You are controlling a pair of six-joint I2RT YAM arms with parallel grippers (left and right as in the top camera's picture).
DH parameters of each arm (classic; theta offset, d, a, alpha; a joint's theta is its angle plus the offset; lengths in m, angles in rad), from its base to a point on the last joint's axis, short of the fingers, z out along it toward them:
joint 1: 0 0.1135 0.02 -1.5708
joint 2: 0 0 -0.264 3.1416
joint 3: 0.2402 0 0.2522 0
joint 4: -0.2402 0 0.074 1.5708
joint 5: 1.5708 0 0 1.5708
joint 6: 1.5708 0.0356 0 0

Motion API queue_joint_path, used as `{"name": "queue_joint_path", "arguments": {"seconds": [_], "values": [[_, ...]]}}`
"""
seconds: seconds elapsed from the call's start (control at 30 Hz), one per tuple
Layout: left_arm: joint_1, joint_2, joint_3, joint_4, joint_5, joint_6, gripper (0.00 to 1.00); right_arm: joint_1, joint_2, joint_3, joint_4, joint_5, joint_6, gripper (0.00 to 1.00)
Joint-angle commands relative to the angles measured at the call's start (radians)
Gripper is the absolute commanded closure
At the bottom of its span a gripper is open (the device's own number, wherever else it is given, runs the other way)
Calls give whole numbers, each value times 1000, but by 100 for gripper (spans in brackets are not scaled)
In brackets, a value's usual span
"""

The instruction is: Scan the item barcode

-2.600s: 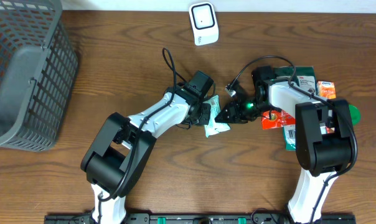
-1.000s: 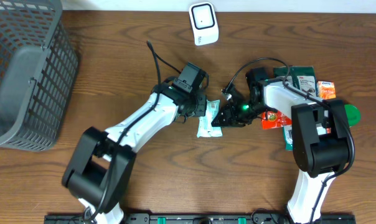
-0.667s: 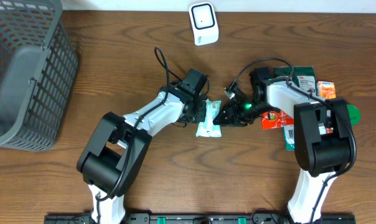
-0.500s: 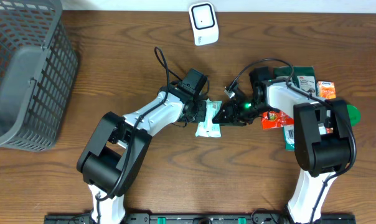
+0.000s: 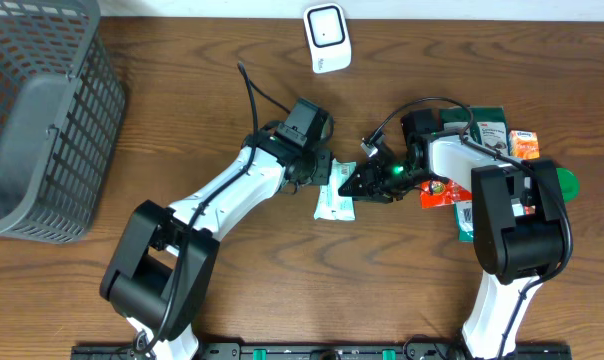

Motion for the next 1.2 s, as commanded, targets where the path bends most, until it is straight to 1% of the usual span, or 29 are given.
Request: {"name": "queue_joint_path", "arguments": {"seconds": [0.0,0.3,0.37,0.43,0.57,0.63,0.7,1.0,1.17], "values": [[1,8,22,9,89,13,85,-7,5,-19,-2,47,12,57],[0,128,22,13,93,13,85,-7,5,-21,-11,47,11,56],[0,157,22,16,93,13,85,-7,5,-26,-13,47,11,55],[0,180,22,19,93,13,85,-7,5,-34,-11,47,16,50],[0,205,22,21,93,13,85,-7,5,-58,-3,47,31,50],[0,208,22,21,93,13,85,-7,5,-69,4,46,32,52],[0,208,22,21,93,13,85,-4,5,-84,25,40,47,57],[0,208,22,19,93,13,85,43,5,-151,220,20,145,66],[0,208,22,19,93,13,85,55,5,-151,265,19,153,70]]}}
